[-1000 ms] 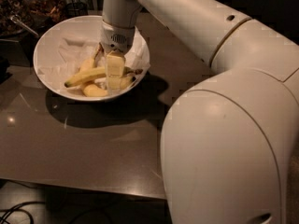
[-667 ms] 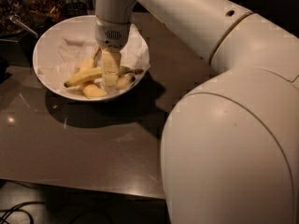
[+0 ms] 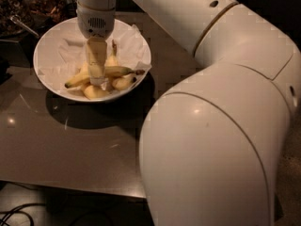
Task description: Pick banana from white bowl
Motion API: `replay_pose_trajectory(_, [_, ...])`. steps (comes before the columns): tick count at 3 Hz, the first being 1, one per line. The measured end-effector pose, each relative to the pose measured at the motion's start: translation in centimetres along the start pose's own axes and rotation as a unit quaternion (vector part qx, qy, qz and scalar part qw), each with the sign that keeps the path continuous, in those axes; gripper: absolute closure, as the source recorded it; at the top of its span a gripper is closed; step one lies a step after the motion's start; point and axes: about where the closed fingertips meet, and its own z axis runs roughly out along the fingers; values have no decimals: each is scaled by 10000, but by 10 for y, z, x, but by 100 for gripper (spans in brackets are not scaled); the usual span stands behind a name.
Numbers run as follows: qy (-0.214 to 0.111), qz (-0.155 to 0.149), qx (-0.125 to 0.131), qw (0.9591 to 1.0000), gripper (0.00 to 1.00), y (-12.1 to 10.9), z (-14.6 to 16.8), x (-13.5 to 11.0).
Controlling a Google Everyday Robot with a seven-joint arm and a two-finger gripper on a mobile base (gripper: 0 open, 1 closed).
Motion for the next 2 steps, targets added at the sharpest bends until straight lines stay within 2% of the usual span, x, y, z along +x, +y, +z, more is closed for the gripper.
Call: replay_pose_trajectory(2, [-75, 44, -71, 9999, 36, -17, 8, -6])
